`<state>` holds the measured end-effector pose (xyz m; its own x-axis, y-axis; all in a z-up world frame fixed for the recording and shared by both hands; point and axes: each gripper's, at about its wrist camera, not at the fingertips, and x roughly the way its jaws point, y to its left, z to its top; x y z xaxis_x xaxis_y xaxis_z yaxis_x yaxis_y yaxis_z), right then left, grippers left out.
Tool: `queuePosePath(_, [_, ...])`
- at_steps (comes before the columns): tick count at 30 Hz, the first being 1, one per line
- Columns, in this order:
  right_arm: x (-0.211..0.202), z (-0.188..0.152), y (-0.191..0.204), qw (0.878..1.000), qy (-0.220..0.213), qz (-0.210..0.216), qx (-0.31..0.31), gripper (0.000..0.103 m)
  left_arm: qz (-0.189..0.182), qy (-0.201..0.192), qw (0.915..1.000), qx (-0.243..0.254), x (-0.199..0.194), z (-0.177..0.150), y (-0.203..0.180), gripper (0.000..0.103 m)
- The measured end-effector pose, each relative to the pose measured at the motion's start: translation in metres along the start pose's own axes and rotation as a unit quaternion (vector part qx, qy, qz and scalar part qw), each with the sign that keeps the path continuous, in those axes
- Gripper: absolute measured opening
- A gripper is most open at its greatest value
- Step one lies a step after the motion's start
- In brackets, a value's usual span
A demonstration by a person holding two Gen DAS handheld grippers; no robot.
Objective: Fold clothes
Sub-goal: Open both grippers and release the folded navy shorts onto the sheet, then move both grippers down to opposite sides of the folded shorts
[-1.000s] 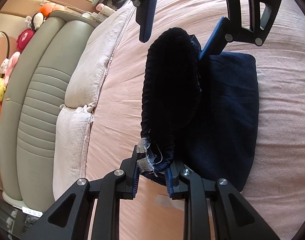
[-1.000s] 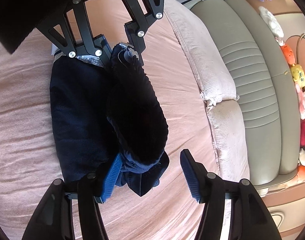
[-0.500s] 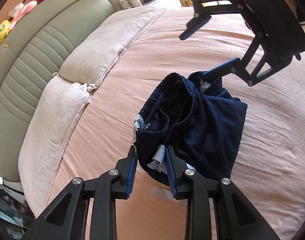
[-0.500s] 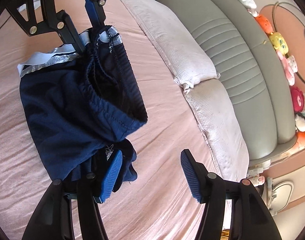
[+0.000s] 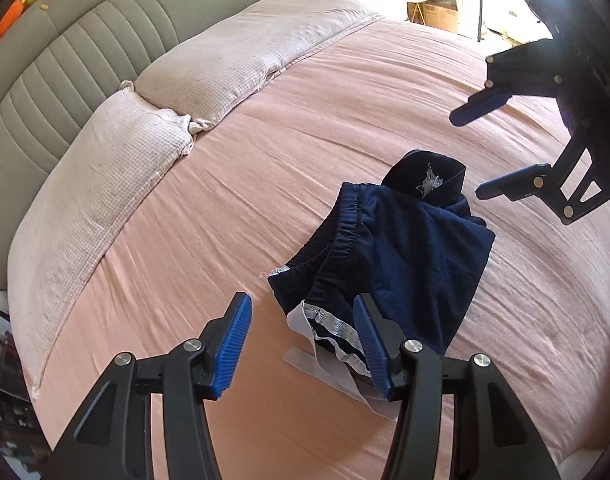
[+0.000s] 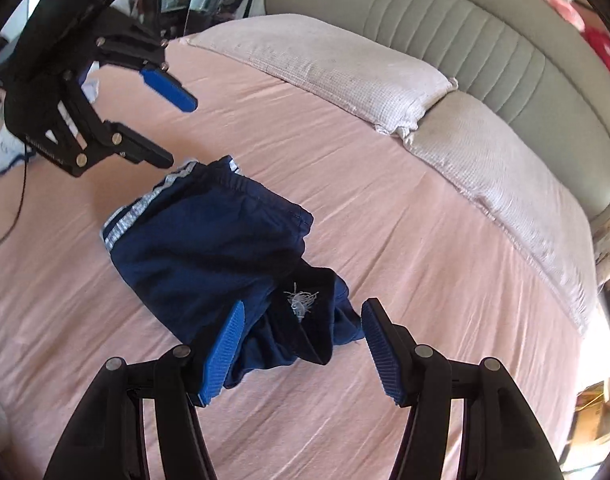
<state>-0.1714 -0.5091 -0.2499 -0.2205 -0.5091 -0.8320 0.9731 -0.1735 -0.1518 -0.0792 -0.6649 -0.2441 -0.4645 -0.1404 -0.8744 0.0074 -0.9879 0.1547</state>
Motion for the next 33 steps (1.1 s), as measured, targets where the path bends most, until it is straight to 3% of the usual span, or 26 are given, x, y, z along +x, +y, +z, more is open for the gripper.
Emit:
queuePosePath(3, [0.001,-0.003,-0.019,0.996,0.004,0.037,0.076,0.065,-0.036,0.006,0.9977,-0.056,0.000,-0.007,0.012,0.051])
queuePosePath(4, [0.002,-0.005,-0.024,0.995,0.007,0.043,0.094,0.075,-0.049,0.009,0.9959,-0.075,0.000,-0.009,0.015,0.052])
queuePosePath(7, [0.007,-0.013,-0.034,0.989,0.023,0.062,0.135,0.078,-0.090,0.019,0.9849,-0.147,0.006,-0.020,0.029,0.064])
queuePosePath(11, [0.018,-0.026,-0.046,0.972,0.054,0.115,0.199,0.078,-0.151,0.024,0.9571,-0.246,0.017,-0.041,0.043,0.066])
queuePosePath(14, [0.030,-0.041,-0.055,0.947,0.079,0.168,0.263,0.078,-0.193,0.037,0.9354,-0.294,0.027,-0.055,0.045,0.067])
queuePosePath(18, [0.046,-0.064,-0.066,0.906,0.102,0.217,0.348,0.078,-0.197,0.056,0.9233,-0.325,0.037,-0.069,0.043,0.069])
queuePosePath(20, [0.050,-0.074,-0.069,0.894,0.110,0.223,0.372,0.078,-0.198,0.060,0.9145,-0.348,0.040,-0.076,0.045,0.070])
queuePosePath(23, [0.052,-0.082,-0.072,0.890,0.113,0.209,0.388,0.078,-0.198,0.060,0.9001,-0.383,0.043,-0.087,0.049,0.070])
queuePosePath(26, [0.054,-0.087,-0.072,0.889,0.114,0.202,0.395,0.078,-0.211,0.059,0.8803,-0.421,0.044,-0.098,0.053,0.071])
queuePosePath(33, [0.061,-0.095,-0.073,0.866,0.106,0.231,0.431,0.081,-0.260,0.057,0.8313,-0.488,0.057,-0.121,0.055,0.072])
